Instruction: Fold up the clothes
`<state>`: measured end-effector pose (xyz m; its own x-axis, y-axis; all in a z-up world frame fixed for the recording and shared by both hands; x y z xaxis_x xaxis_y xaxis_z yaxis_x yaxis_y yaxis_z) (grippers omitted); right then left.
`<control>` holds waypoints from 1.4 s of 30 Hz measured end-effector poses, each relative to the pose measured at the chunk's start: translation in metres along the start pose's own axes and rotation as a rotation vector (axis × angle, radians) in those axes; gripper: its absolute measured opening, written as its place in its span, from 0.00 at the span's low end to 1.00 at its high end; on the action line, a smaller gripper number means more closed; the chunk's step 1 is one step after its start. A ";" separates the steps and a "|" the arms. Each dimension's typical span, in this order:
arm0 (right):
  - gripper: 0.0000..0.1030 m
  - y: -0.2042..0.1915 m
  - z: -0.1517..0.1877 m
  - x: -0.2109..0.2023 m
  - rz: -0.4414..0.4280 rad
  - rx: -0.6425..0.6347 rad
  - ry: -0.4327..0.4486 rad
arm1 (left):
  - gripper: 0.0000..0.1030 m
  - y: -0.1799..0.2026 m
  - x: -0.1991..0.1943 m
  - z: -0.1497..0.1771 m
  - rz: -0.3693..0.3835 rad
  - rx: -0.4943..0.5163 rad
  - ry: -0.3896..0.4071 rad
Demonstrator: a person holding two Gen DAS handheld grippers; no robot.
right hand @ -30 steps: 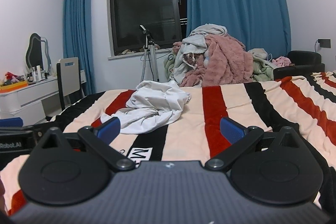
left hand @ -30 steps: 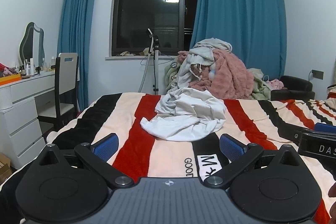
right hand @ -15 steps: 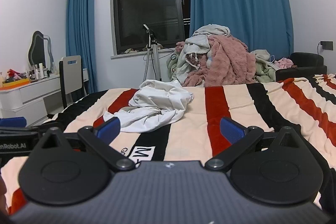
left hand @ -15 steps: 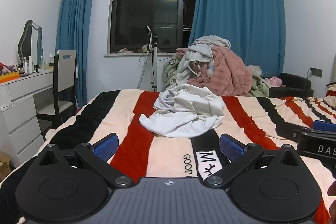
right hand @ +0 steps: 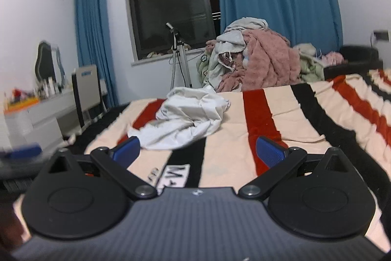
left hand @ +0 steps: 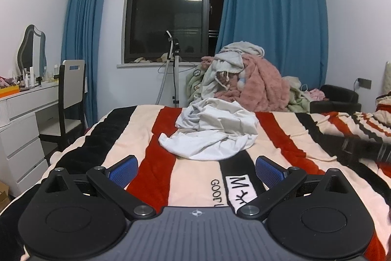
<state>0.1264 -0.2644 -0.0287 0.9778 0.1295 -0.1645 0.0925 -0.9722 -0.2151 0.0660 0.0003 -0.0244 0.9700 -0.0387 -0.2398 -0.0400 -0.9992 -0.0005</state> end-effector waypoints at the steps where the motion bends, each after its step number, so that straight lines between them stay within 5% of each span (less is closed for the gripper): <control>1: 1.00 0.001 -0.009 0.000 0.009 0.022 0.013 | 1.00 -0.001 0.002 0.000 0.003 -0.006 -0.005; 7: 1.00 0.003 -0.072 0.006 0.000 0.100 0.075 | 1.00 0.008 0.039 -0.001 0.075 -0.038 -0.061; 11: 1.00 0.001 -0.098 0.006 -0.156 0.090 0.100 | 1.00 0.024 0.086 -0.002 0.148 -0.015 -0.119; 16: 1.00 0.017 -0.073 0.018 -0.103 0.030 0.110 | 1.00 0.039 0.162 0.002 0.233 0.015 -0.159; 22: 0.99 0.037 -0.015 0.061 -0.030 -0.014 0.055 | 0.99 0.045 0.268 0.015 0.190 0.042 -0.162; 26: 0.99 0.042 -0.003 0.091 0.012 -0.124 0.111 | 0.96 0.054 0.334 0.019 0.174 0.055 -0.181; 29: 0.99 0.053 0.011 0.114 0.003 -0.092 0.117 | 0.69 0.061 0.381 0.020 0.164 0.077 -0.222; 31: 0.99 0.067 0.021 0.132 0.009 -0.048 0.081 | 0.24 0.061 0.399 0.016 0.140 0.083 -0.242; 32: 0.99 0.074 0.027 0.141 0.014 -0.015 0.059 | 0.15 0.057 0.399 0.009 0.134 0.084 -0.223; 37: 0.99 0.097 0.040 0.157 0.037 0.124 0.032 | 0.07 0.031 0.355 -0.035 0.167 0.028 -0.058; 42: 0.99 0.093 0.031 0.141 0.039 0.095 0.089 | 0.06 0.010 0.264 -0.055 0.229 0.011 0.026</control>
Point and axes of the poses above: each gripper's, at about its wrist camera, not at the fingertips, and x roughly the way its jaws point, y to its right, z to its underside, the point moved 7 cm from there along x, roughly the way its jaws point, and after that the axes turned 3 degrees about y, right-handed, at the moved point
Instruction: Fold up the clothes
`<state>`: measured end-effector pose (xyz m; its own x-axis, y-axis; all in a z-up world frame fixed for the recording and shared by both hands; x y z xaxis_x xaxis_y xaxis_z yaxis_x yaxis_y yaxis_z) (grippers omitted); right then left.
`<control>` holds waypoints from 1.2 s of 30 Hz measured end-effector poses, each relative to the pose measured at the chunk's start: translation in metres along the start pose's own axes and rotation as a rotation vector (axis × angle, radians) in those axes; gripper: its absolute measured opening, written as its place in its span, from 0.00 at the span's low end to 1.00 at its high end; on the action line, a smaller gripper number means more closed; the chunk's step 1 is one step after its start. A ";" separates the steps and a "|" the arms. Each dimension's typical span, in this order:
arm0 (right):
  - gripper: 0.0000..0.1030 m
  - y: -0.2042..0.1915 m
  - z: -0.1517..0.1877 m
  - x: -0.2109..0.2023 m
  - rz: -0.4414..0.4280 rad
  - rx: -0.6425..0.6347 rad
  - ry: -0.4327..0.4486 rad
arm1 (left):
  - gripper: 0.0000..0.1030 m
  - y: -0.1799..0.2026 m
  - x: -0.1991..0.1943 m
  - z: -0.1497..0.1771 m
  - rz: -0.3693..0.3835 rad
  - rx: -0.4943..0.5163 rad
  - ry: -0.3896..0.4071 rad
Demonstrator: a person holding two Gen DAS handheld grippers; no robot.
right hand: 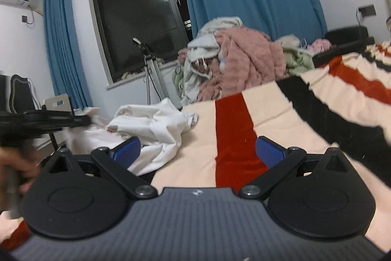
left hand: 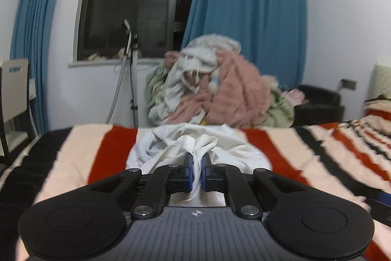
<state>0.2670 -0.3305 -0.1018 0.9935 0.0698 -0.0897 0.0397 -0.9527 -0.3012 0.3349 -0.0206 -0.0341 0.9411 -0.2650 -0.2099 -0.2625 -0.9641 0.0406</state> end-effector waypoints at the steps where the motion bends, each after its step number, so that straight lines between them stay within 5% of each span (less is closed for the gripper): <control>1: 0.99 -0.004 -0.003 -0.004 -0.002 -0.020 0.012 | 0.06 0.000 -0.021 -0.002 0.013 -0.008 0.014; 7: 0.99 -0.034 -0.020 -0.041 -0.022 -0.159 0.069 | 0.06 0.019 -0.145 0.004 0.118 -0.045 0.054; 13: 0.99 -0.069 -0.050 -0.088 -0.015 -0.146 -0.006 | 0.07 0.048 -0.231 0.036 0.146 -0.108 0.010; 17: 0.98 -0.096 -0.074 -0.115 -0.040 -0.092 -0.013 | 0.09 0.031 -0.230 0.048 0.141 -0.285 -0.105; 21: 0.94 -0.125 -0.084 -0.122 -0.121 0.002 -0.039 | 0.27 0.000 -0.228 0.029 0.171 -0.464 -0.086; 24: 0.70 -0.147 -0.072 -0.116 -0.182 -0.003 -0.108 | 0.52 -0.029 -0.227 0.018 0.127 -0.465 -0.023; 29: 0.50 -0.160 -0.025 -0.106 -0.245 -0.097 -0.224 | 0.53 -0.073 -0.212 0.016 0.034 -0.502 -0.026; 36: 0.49 -0.156 0.051 -0.116 -0.380 -0.152 -0.464 | 0.55 -0.064 -0.161 0.043 0.021 -0.407 -0.161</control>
<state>0.1404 -0.1752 -0.0930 0.7581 0.5015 -0.4168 0.4305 -0.8650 -0.2577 0.1910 0.0847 -0.0451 0.8828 -0.3100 -0.3530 -0.1456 -0.8950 0.4217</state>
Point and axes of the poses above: each gripper's, at about its wrist camera, not at the fingertips, and x roughly the way its jaws point, y to its right, z to its underside, the point moved 7 cm from there along x, roughly the way its jaws point, and after that the axes turned 3 degrees about y, right-handed, at the moved point
